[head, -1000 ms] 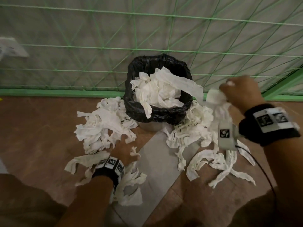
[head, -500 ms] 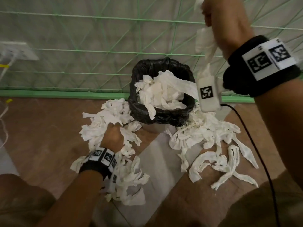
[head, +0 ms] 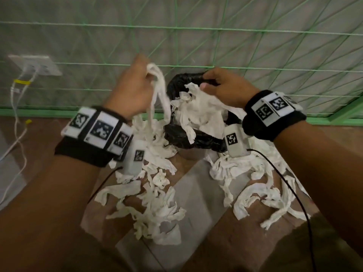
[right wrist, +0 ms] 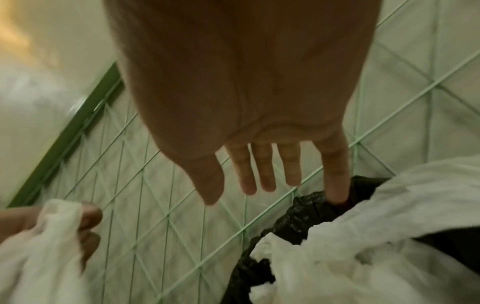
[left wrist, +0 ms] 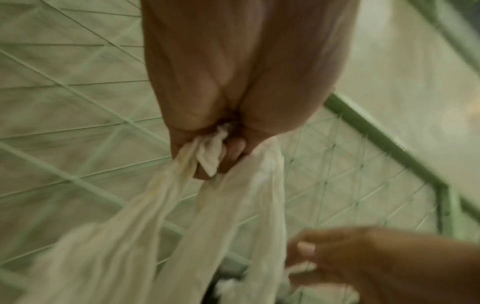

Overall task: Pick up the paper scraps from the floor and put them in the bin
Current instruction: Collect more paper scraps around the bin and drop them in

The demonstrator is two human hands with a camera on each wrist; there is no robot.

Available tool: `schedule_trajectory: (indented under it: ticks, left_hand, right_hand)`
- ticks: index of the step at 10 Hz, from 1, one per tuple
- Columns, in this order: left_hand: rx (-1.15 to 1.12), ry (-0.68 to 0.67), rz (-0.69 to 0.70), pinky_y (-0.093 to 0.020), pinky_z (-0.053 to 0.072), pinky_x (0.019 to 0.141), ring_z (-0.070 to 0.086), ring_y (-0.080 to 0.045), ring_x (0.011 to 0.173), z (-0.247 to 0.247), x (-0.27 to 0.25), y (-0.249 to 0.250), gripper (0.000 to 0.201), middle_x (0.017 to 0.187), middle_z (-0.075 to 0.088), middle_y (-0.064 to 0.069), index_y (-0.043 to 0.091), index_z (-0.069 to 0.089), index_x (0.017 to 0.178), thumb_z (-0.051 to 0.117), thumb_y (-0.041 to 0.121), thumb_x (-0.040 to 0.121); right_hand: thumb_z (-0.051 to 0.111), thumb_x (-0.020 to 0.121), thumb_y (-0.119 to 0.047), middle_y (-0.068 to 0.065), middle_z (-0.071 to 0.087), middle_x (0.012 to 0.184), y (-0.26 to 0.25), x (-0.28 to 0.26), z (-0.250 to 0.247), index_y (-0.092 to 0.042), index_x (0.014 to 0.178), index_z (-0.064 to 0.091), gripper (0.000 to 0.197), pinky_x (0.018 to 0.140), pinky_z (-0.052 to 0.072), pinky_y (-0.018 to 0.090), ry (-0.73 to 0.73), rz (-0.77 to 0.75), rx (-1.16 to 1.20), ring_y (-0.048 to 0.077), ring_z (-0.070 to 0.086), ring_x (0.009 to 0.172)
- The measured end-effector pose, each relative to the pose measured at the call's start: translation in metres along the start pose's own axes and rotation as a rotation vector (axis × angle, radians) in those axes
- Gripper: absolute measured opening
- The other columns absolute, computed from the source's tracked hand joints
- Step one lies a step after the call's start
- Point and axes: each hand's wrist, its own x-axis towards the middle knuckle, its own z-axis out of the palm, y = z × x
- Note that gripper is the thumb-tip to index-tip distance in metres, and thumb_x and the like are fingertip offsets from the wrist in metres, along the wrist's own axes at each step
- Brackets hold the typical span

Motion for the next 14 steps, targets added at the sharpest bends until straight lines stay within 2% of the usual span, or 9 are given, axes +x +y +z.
schedule_trajectory:
  ticks: [2, 3, 5, 6, 7, 10, 12, 13, 14]
  left_hand:
    - [-0.232, 0.094, 0.238, -0.025, 0.03, 0.066, 0.037, -0.016, 0.075, -0.012, 0.028, 0.087, 0.02, 0.07, 0.031, 0.012, 0.025, 0.034, 0.071, 0.028, 0.021, 0.09]
    - [-0.255, 0.03, 0.326, -0.018, 0.038, 0.076, 0.046, -0.013, 0.086, 0.006, 0.032, 0.096, 0.019, 0.088, 0.043, 0.009, 0.02, 0.04, 0.093, 0.022, 0.025, 0.099]
    - [0.327, -0.524, 0.091, -0.054, 0.033, 0.102, 0.035, -0.04, 0.125, 0.105, 0.031, 0.048, 0.03, 0.131, 0.039, -0.019, 0.006, 0.046, 0.122, 0.031, 0.018, 0.099]
    - [0.368, -0.703, -0.035, -0.047, 0.038, 0.101, 0.044, -0.039, 0.119, 0.136, 0.028, 0.019, 0.033, 0.129, 0.049, -0.018, 0.009, 0.053, 0.126, 0.033, 0.014, 0.1]
    - [0.486, -0.752, -0.114, -0.044, 0.039, 0.102, 0.046, -0.037, 0.122, 0.149, 0.039, 0.012, 0.034, 0.131, 0.053, -0.015, 0.009, 0.054, 0.129, 0.037, 0.012, 0.099]
    - [0.066, -0.252, 0.008, -0.046, 0.025, 0.103, 0.034, -0.024, 0.114, 0.104, 0.043, 0.024, 0.026, 0.116, 0.035, 0.001, 0.036, 0.054, 0.105, 0.049, 0.037, 0.08]
    - [-0.442, 0.647, -0.442, -0.021, 0.032, 0.062, 0.048, -0.011, 0.074, 0.082, -0.001, -0.052, 0.01, 0.09, 0.053, 0.001, 0.019, 0.046, 0.097, 0.037, 0.015, 0.095]
    - [-0.272, 0.578, -0.703, -0.025, 0.039, 0.073, 0.054, -0.024, 0.084, 0.121, -0.058, -0.111, 0.009, 0.099, 0.053, -0.006, 0.017, 0.043, 0.1, 0.044, 0.013, 0.092]
    - [0.085, 0.022, -0.521, -0.045, 0.052, 0.083, 0.06, -0.039, 0.095, 0.173, -0.109, -0.155, 0.027, 0.114, 0.051, -0.014, 0.025, 0.045, 0.108, 0.052, 0.03, 0.082]
  right_hand:
    - [0.059, 0.08, -0.037, -0.005, 0.059, 0.081, 0.063, -0.015, -0.023, -0.027, 0.078, 0.059, 0.01, 0.074, 0.049, 0.039, 0.454, 0.297, 0.48, 0.014, 0.055, 0.078]
    - [0.059, 0.068, -0.032, 0.008, 0.06, 0.083, 0.122, -0.031, -0.018, -0.02, 0.08, 0.061, 0.017, 0.07, 0.053, 0.04, 0.509, 0.556, 0.472, 0.027, 0.062, 0.081]
    - [0.067, 0.08, -0.035, 0.016, 0.056, 0.131, 0.237, -0.09, 0.059, -0.007, 0.127, 0.056, 0.056, 0.097, 0.045, 0.039, 0.005, 0.936, 0.002, 0.035, 0.054, 0.12]
    - [0.07, 0.031, -0.079, 0.006, 0.057, 0.128, 0.39, -0.078, 0.181, -0.035, 0.117, 0.056, 0.097, 0.097, 0.046, 0.045, -0.345, 0.81, -0.353, 0.034, 0.056, 0.116]
    - [0.073, 0.07, -0.052, 0.013, 0.046, 0.14, 0.274, -0.12, 0.159, -0.015, 0.135, 0.048, 0.079, 0.098, 0.042, 0.041, -0.563, 0.761, -0.319, 0.033, 0.045, 0.128]
    - [0.053, 0.088, -0.031, 0.006, 0.044, 0.145, 0.201, -0.149, 0.178, -0.021, 0.135, 0.043, 0.049, 0.103, 0.043, 0.039, -0.544, 0.543, -0.473, 0.028, 0.047, 0.13]
    - [0.048, 0.09, -0.011, -0.001, 0.045, 0.074, 0.163, -0.103, 0.094, -0.018, 0.068, 0.044, 0.023, 0.068, 0.043, 0.023, -0.595, 0.478, -0.291, 0.015, 0.052, 0.076]
    - [0.042, 0.09, -0.012, 0.001, 0.046, 0.065, 0.139, -0.089, 0.043, -0.014, 0.062, 0.046, 0.028, 0.047, 0.034, 0.014, -0.439, 0.42, -0.147, 0.006, 0.043, 0.05]
    - [0.043, 0.085, 0.002, 0.003, 0.053, 0.055, 0.102, -0.075, -0.005, -0.017, 0.053, 0.055, 0.038, 0.043, 0.028, 0.02, -0.166, 0.378, 0.036, 0.016, 0.042, 0.046]
